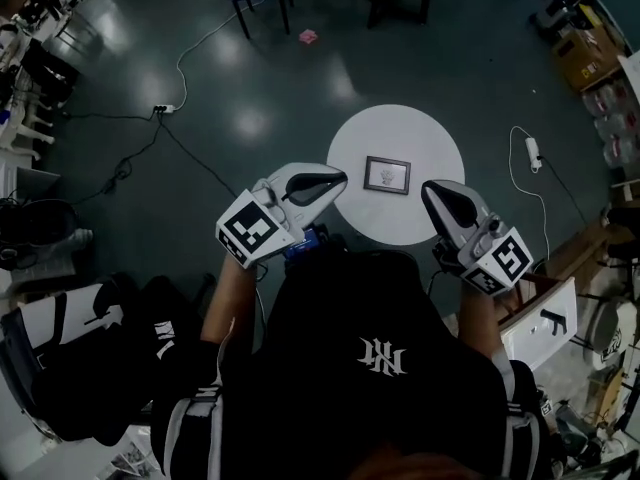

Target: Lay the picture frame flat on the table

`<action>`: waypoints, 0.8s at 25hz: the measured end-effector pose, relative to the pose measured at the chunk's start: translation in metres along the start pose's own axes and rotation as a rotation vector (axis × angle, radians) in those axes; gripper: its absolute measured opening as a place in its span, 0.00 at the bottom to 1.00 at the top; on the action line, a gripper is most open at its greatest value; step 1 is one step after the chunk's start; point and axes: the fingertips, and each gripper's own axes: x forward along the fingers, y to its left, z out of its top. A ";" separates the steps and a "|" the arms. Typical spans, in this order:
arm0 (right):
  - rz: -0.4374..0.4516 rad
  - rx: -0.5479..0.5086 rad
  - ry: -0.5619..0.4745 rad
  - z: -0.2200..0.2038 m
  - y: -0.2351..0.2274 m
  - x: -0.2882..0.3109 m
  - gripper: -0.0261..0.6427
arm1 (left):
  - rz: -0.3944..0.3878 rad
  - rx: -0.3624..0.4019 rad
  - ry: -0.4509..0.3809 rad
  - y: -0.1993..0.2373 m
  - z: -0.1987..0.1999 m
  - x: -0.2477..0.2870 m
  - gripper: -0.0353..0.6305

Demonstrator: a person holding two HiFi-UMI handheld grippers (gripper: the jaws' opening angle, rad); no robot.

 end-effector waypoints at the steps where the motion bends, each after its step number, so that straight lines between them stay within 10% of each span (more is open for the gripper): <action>1: 0.005 -0.001 0.001 -0.001 0.001 -0.002 0.04 | 0.003 -0.004 0.000 -0.004 0.001 -0.001 0.06; 11: 0.118 0.047 0.002 -0.021 0.093 0.002 0.04 | 0.005 -0.076 0.037 -0.061 -0.014 -0.050 0.06; 20: 0.047 0.105 0.023 -0.056 0.129 -0.073 0.04 | -0.063 -0.066 0.062 -0.131 -0.025 -0.042 0.06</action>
